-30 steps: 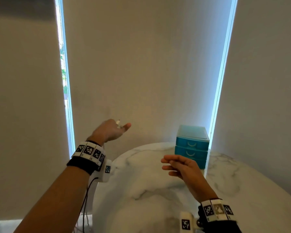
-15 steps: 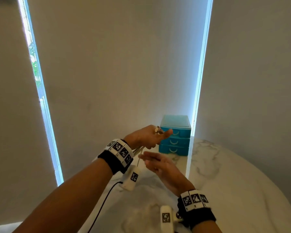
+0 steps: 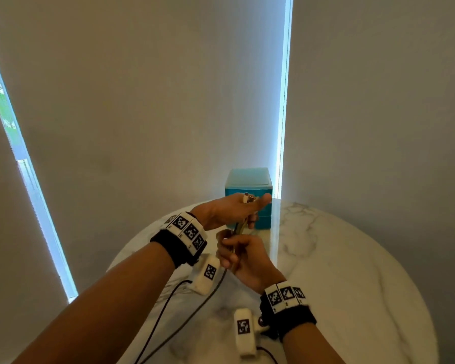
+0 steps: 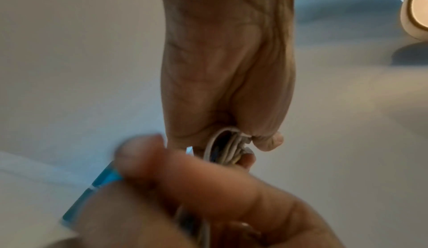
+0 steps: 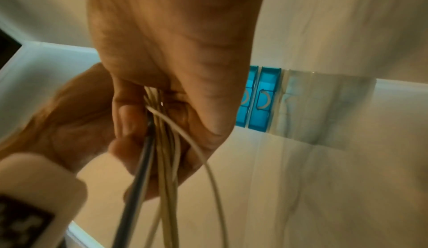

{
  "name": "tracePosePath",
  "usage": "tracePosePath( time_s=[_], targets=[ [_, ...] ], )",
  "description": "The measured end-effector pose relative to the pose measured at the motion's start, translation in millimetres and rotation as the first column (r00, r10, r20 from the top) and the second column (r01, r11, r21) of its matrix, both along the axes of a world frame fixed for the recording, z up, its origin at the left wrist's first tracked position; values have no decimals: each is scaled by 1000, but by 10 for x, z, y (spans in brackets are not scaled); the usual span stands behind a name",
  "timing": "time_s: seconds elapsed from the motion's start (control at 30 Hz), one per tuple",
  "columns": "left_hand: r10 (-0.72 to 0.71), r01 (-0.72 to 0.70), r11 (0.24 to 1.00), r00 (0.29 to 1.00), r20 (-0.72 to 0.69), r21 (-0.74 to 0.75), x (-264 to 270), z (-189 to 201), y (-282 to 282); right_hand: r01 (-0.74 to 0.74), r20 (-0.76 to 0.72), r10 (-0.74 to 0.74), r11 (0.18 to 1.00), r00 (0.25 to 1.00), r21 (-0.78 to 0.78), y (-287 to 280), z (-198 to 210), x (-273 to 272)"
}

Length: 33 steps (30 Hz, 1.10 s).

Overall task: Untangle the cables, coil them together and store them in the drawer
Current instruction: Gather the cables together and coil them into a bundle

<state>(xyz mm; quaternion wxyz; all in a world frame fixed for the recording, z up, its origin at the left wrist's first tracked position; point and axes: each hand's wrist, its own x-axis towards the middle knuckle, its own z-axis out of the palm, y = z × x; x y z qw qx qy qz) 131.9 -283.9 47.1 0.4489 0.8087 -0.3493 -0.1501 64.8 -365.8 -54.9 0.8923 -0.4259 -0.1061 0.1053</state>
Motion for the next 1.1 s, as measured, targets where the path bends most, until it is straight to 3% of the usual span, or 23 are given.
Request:
tracePosePath(
  time_s=[0.1, 0.33, 0.47, 0.6, 0.67, 0.8, 1.1],
  targets=[
    [-5, 2, 998, 999, -41, -70, 54, -59, 12, 39, 7, -40, 990, 999, 135, -123, -25, 30],
    [2, -51, 973, 977, -215, -225, 119, -212, 3, 21, 6, -23, 966, 1000, 257, -236, -130, 103],
    [5, -129, 938, 933, -361, -321, 149, -255, -24, 65, -8, -65, 971, 998, 230, -298, -144, 113],
    [29, -229, 864, 911, -411, -448, 155, -214, 29, 143, -10, -143, 978, 990, 152, -292, -130, 129],
    [29, -247, 835, 912, -409, -492, 157, -199, 39, 160, -3, -161, 977, 987, 139, -268, -133, 135],
    [109, -255, 848, 942, -317, -464, 169, -284, 34, 165, 14, -169, 976, 986, 143, -254, -135, 136],
    [93, -242, 839, 947, -308, -488, 255, -350, -9, 145, -1, -147, 978, 989, 151, -275, -134, 148]
  ],
)
